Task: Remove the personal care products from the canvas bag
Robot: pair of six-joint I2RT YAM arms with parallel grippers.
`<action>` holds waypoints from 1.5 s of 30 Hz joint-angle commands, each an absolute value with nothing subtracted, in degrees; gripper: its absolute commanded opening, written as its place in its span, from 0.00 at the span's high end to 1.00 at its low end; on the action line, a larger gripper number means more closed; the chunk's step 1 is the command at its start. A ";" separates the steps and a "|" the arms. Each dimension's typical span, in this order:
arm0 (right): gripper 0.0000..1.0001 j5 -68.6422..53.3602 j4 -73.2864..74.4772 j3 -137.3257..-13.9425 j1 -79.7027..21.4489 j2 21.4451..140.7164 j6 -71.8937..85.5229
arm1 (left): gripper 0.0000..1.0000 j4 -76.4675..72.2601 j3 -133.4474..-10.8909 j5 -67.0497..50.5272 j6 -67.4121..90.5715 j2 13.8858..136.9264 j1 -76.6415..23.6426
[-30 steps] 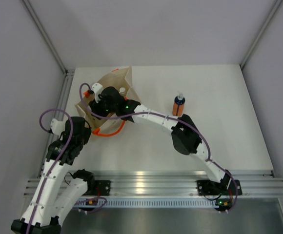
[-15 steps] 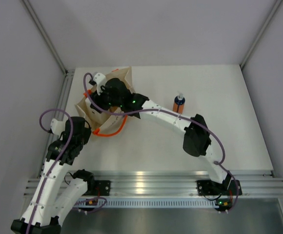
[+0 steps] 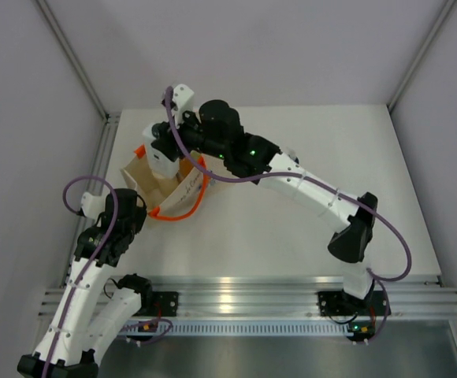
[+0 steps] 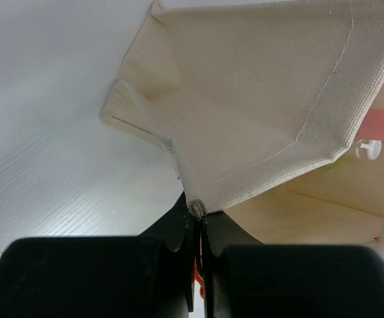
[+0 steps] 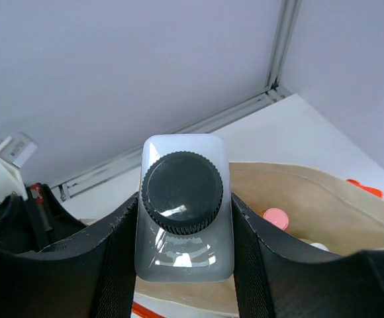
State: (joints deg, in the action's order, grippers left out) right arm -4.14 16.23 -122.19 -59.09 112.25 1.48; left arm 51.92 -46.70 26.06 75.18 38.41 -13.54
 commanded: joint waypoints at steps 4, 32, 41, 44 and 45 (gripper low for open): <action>1.00 1.56 10.01 -123.66 -59.68 99.32 -2.19 | 1.00 53.96 -49.83 31.63 75.94 37.88 -13.45; 1.00 11.78 9.50 -73.14 -45.44 62.85 8.35 | 1.00 54.49 -50.45 27.25 77.78 39.64 -13.45; 1.00 10.02 0.89 -55.74 -43.60 57.92 8.79 | 1.00 54.49 -48.96 22.16 80.15 39.55 -13.45; 1.00 8.88 -2.02 -51.86 -42.46 56.96 10.02 | 1.00 54.41 -47.99 20.40 81.64 39.11 -13.45; 1.00 8.79 -2.72 -50.38 -42.02 56.69 10.11 | 1.00 54.49 -47.38 20.04 81.82 39.20 -13.45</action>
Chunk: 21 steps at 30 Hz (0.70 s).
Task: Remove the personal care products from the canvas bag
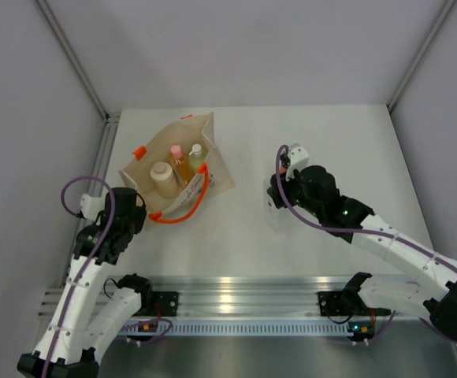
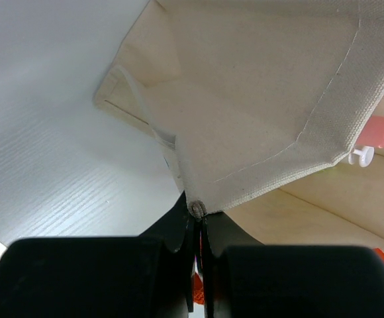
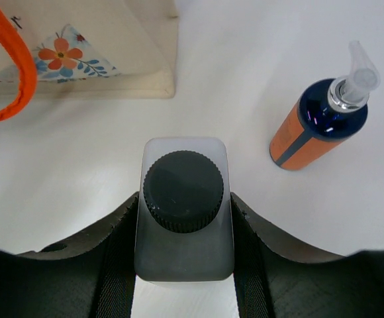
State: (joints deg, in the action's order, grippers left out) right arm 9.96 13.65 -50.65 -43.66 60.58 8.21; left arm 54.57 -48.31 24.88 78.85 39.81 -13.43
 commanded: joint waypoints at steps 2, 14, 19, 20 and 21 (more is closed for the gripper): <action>1.00 8.70 -4.30 -49.22 -41.40 56.52 9.76 | 1.00 54.49 -47.02 19.43 81.91 39.46 -13.45; 1.00 7.03 -22.66 -34.64 -37.09 55.89 10.29 | 1.00 54.40 -46.41 18.55 79.98 39.64 -13.45; 1.00 7.38 -26.28 -32.43 -37.00 58.70 8.70 | 1.00 54.40 -45.88 18.46 80.16 39.38 -13.45; 1.00 7.38 -26.37 -32.08 -37.00 58.80 8.70 | 1.00 54.40 -45.88 18.46 80.07 39.29 -13.45; 1.00 7.38 -26.11 -31.99 -37.00 58.80 8.53 | 1.00 54.40 -45.79 18.63 80.16 39.29 -13.45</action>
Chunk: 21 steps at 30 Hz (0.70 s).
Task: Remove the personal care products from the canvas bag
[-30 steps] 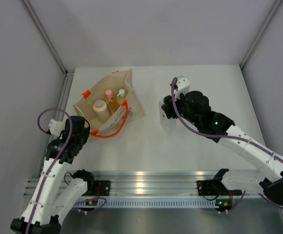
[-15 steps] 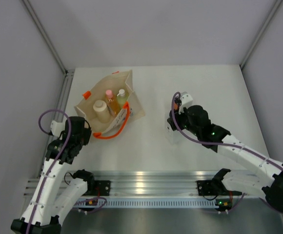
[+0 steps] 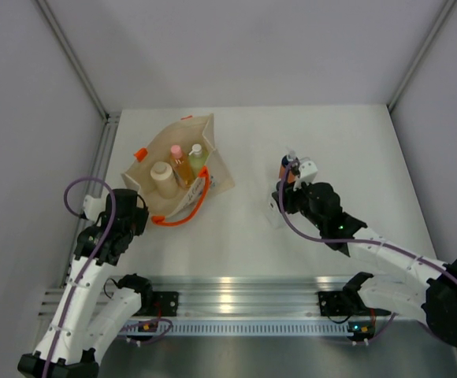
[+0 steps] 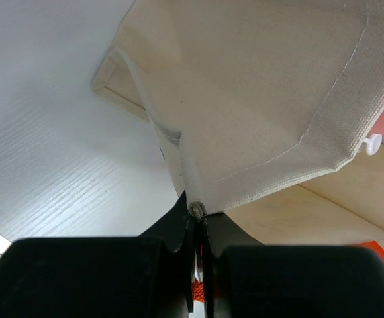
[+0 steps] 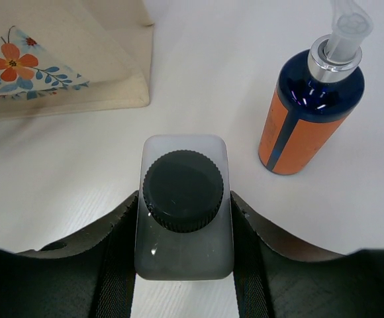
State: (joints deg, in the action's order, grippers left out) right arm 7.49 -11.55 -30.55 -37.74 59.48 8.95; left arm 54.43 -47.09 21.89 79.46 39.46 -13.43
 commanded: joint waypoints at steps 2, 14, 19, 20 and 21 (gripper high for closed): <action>0.98 7.29 -26.19 -31.82 -37.09 58.45 8.61 | 1.00 54.40 -45.88 18.89 79.98 39.11 -13.45; 0.57 6.50 -22.59 -32.08 -37.18 57.57 7.38 | 1.00 54.23 -47.46 20.92 79.37 39.73 -13.45; 0.42 5.54 -21.71 -31.99 -37.18 56.52 7.29 | 1.00 54.32 -47.46 21.36 79.19 39.81 -13.45; 0.41 5.28 -21.80 -31.82 -37.18 56.17 7.03 | 1.00 54.32 -47.55 21.27 79.19 39.90 -13.45; 0.40 4.75 -21.88 -31.64 -37.26 55.64 6.86 | 1.00 54.32 -47.55 21.27 79.10 39.99 -13.45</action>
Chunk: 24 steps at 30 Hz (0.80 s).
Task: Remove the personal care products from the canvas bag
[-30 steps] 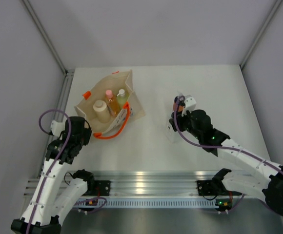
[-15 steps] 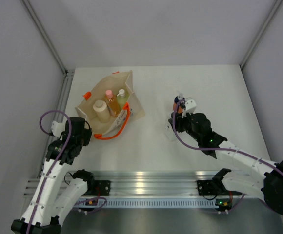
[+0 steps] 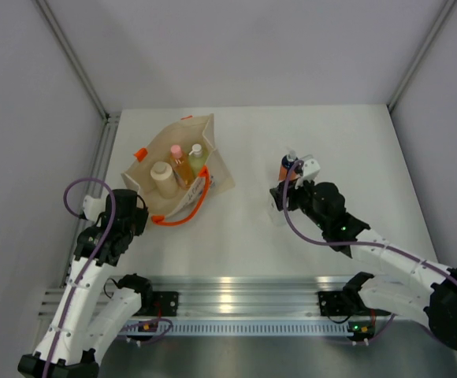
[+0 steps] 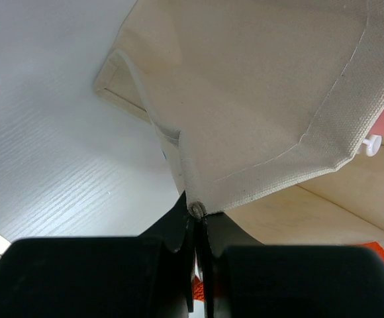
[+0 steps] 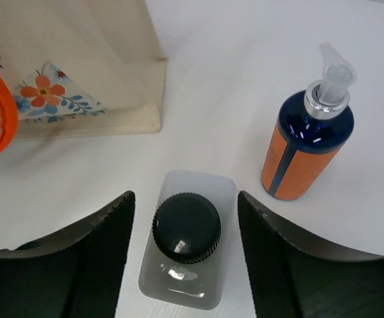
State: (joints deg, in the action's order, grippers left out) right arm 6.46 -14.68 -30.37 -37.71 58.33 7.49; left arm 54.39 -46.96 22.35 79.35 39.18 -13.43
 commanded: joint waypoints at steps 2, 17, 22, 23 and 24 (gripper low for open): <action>0.34 4.92 -21.62 -31.64 -37.18 55.28 6.86 | 1.00 54.32 -47.55 21.18 79.19 39.99 -13.45; 0.16 4.66 3.04 -54.74 -38.14 59.76 9.23 | 1.00 54.32 -48.96 18.02 80.51 42.01 -13.45; 0.19 0.35 10.80 -67.72 -40.33 67.75 11.60 | 1.00 54.05 -49.04 17.49 82.88 42.63 -13.45; 0.20 -1.04 12.03 -69.59 -40.95 69.33 11.86 | 1.00 53.70 -49.30 17.49 82.79 42.71 -13.45; 0.22 -2.27 13.87 -71.44 -41.74 72.13 11.78 | 1.00 53.61 -49.48 17.40 82.88 42.89 -13.45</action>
State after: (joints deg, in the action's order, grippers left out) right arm 2.33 5.37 -65.78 -39.42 67.44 10.13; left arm 54.26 -48.07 20.95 80.71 41.69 -13.43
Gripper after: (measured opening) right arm 0.786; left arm 0.042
